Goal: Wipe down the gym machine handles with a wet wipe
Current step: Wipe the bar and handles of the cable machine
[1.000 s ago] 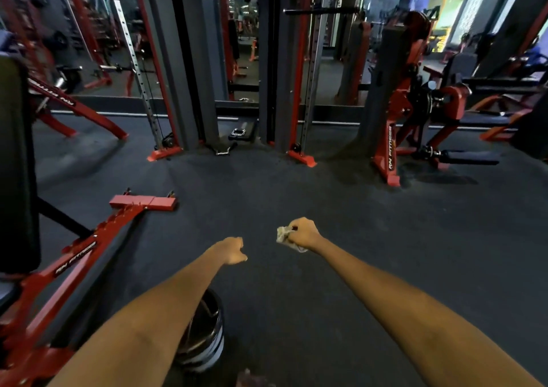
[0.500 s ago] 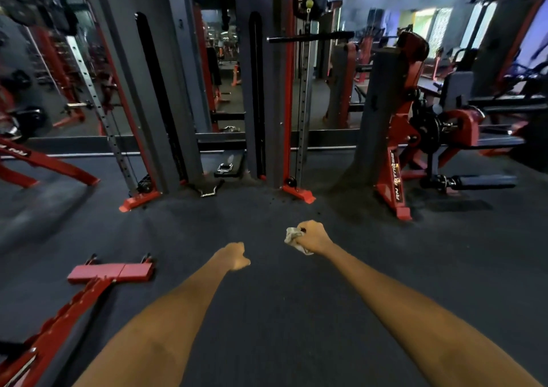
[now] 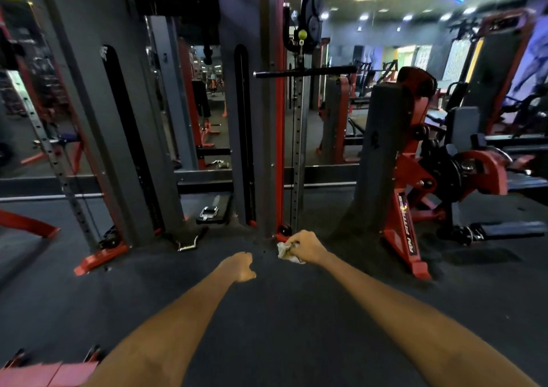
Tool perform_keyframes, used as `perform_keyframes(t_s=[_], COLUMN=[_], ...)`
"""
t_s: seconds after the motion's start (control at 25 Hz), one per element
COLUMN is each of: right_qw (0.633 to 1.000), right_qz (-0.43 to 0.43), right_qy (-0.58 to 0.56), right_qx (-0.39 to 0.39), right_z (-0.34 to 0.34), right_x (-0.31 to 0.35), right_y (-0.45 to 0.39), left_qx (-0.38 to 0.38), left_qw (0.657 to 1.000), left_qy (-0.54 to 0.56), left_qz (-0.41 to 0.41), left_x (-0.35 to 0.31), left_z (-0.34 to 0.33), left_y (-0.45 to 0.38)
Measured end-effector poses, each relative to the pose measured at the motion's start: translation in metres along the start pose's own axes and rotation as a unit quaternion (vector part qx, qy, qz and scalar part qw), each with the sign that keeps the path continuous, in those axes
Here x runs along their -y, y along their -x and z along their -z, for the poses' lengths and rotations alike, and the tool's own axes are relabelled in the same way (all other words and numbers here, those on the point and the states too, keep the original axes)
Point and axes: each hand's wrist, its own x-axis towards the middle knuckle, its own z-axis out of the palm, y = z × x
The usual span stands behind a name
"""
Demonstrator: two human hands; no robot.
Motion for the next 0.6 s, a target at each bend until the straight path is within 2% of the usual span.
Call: perform_keyframes(t_s=[0.12,0.2,0.4,0.6], right_qw=[0.995,0.989,0.974,0.963], right_qz=[-0.018,-0.031,-0.058,-0.072], right_qy=[-0.066,-0.098,-0.183,-0.198], right_qx=[-0.075,-0.109,-0.123,-0.167], right_z=[0.033,0.044,0.065,0.106], right_x=[-0.002,-0.003,-0.022,-0.037], right_y=[-0.076,-0.110,-0.233,-0.358], left_qx=[-0.032,-0.027,-0.019,-0.047], left_qw=[0.999,0.999,0.999,0.997], left_qy=[0.023,0.022,0.026,0.040], left_qz=[-0.009,-0.002,-0.008,-0.052], left_x=[-0.002,0.001,0.016,0.006], left_z=[0.037,0.044,0.069,0.148], left_y=[-0.073,-0.113,-0.245,-0.377])
